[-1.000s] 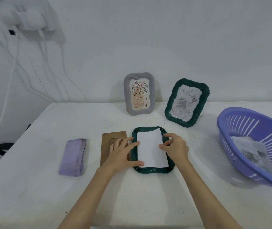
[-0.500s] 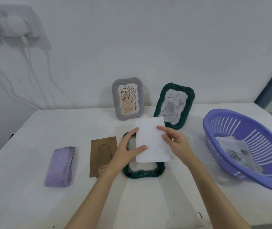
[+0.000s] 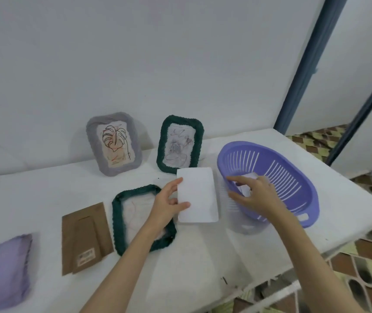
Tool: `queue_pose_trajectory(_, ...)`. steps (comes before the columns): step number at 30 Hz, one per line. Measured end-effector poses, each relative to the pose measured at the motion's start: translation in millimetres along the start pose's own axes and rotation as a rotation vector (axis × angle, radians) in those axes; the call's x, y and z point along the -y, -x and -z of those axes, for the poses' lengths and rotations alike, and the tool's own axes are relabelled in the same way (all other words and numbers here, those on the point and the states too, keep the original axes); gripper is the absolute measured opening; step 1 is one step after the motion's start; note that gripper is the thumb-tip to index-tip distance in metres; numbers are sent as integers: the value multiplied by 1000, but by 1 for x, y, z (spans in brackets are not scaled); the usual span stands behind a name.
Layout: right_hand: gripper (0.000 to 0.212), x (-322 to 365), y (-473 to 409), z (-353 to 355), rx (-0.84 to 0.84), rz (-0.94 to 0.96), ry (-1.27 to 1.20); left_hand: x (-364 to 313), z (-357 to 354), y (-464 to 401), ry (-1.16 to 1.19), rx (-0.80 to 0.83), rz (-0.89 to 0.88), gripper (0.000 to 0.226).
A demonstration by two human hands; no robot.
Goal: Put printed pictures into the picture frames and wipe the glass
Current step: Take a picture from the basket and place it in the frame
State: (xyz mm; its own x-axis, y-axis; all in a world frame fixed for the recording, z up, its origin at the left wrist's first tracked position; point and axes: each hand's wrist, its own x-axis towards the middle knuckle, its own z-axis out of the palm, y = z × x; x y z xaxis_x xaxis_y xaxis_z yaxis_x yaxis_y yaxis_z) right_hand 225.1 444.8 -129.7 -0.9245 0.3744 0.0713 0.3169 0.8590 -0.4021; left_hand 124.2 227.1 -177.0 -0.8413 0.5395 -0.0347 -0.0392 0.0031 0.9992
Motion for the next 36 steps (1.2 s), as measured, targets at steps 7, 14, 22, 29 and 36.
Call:
queue_pose_trajectory(7, 43, 3, -10, 8, -10, 106, -208, 12, -18, -30, -292, 47, 48, 81)
queue_pose_trajectory(14, 39, -3, -27, 25, -14, 148, -364, 23, -45, -57, -1068, 156, -4, 82)
queue_pose_trajectory(22, 39, -7, -30, -2, -40, 248, -206, 30, -55, -73, -1112, 108, -43, 78)
queue_pose_trajectory(29, 46, -13, -32, -1, 52, 221, -301, 33, -55, -72, -1001, 56, -163, 57)
queue_pose_trajectory(36, 55, -72, -87, 28, 141, -130, -92, -21, -78, -69, -268, -91, -141, 46)
